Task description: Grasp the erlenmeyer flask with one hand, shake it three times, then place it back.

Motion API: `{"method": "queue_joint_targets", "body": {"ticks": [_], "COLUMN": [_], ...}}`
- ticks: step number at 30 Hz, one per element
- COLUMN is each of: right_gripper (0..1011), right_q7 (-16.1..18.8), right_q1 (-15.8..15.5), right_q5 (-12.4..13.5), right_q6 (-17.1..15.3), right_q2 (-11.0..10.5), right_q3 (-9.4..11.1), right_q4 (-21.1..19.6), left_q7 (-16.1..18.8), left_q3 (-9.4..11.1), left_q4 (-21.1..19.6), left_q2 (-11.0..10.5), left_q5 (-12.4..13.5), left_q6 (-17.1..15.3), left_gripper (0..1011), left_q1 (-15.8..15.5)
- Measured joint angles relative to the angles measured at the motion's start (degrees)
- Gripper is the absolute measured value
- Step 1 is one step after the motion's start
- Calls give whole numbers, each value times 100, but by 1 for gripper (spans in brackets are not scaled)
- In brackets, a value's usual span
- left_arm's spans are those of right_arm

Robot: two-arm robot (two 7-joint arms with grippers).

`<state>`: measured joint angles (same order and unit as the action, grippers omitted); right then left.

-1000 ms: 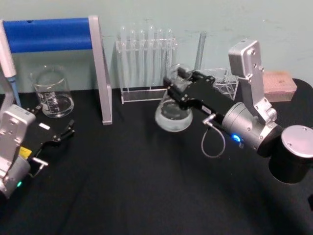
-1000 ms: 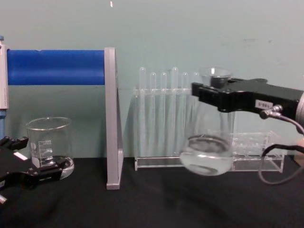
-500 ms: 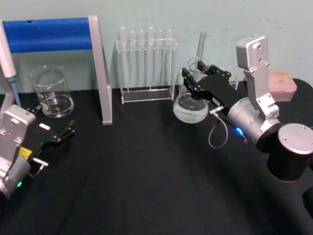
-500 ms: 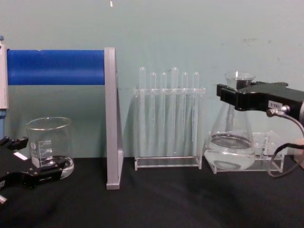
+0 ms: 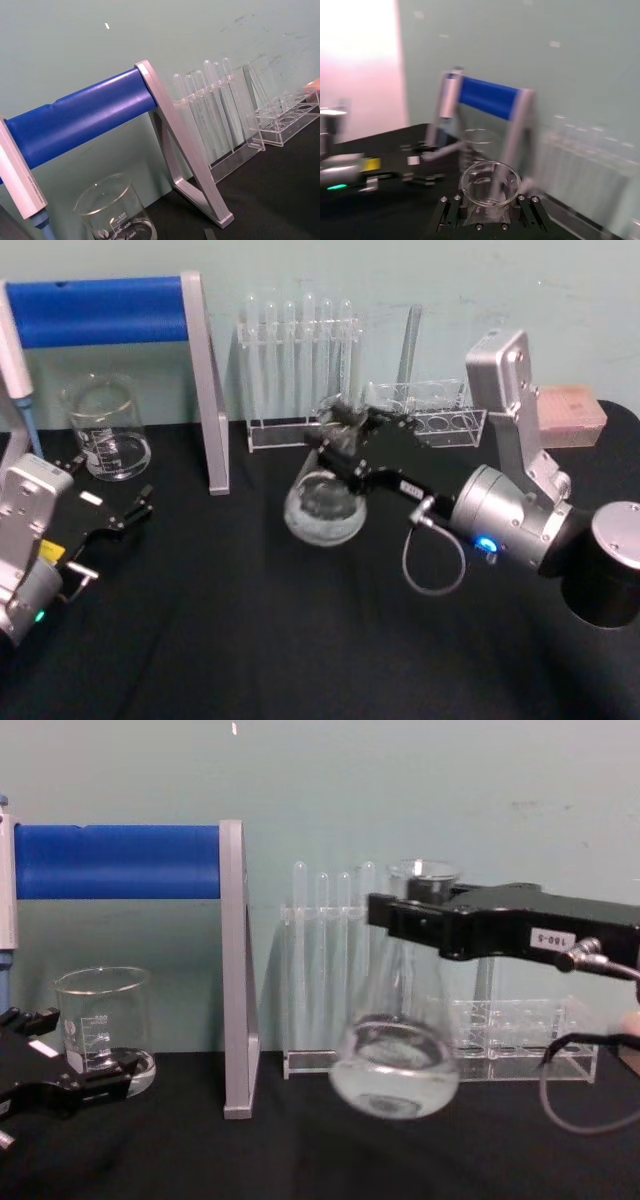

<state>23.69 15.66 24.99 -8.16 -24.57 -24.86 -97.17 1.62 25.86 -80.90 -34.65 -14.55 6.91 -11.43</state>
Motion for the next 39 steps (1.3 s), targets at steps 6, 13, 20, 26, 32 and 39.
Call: {"method": "queue_joint_targets", "body": {"ticks": [6, 13, 20, 26, 32, 39], "right_gripper": [449, 449, 449, 449, 449, 449], "right_q7": [629, 1310, 1774, 1672, 1163, 285], "right_q1": [-19, 38, 141, 228, 322, 340], "right_q5": [240, 498, 675, 707, 711, 436], "right_q6": [32, 170, 271, 294, 334, 461], "right_q2": [-275, -590, -801, -790, -614, -284], "right_q3": [-192, -449, -633, -703, -642, -422], "right_q4": [-199, -306, -320, -190, 100, 433], "left_q7": [0, 0, 0, 0, 0, 0], "left_q3": [0, 0, 0, 0, 0, 0], "left_q4": [0, 0, 0, 0, 0, 0], "left_q2": [0, 0, 0, 0, 0, 0], "left_q5": [0, 0, 0, 0, 0, 0], "left_q6": [0, 0, 0, 0, 0, 0], "left_gripper": [1001, 1001, 1001, 1001, 1001, 1001], "left_q1": [0, 0, 0, 0, 0, 0]}}
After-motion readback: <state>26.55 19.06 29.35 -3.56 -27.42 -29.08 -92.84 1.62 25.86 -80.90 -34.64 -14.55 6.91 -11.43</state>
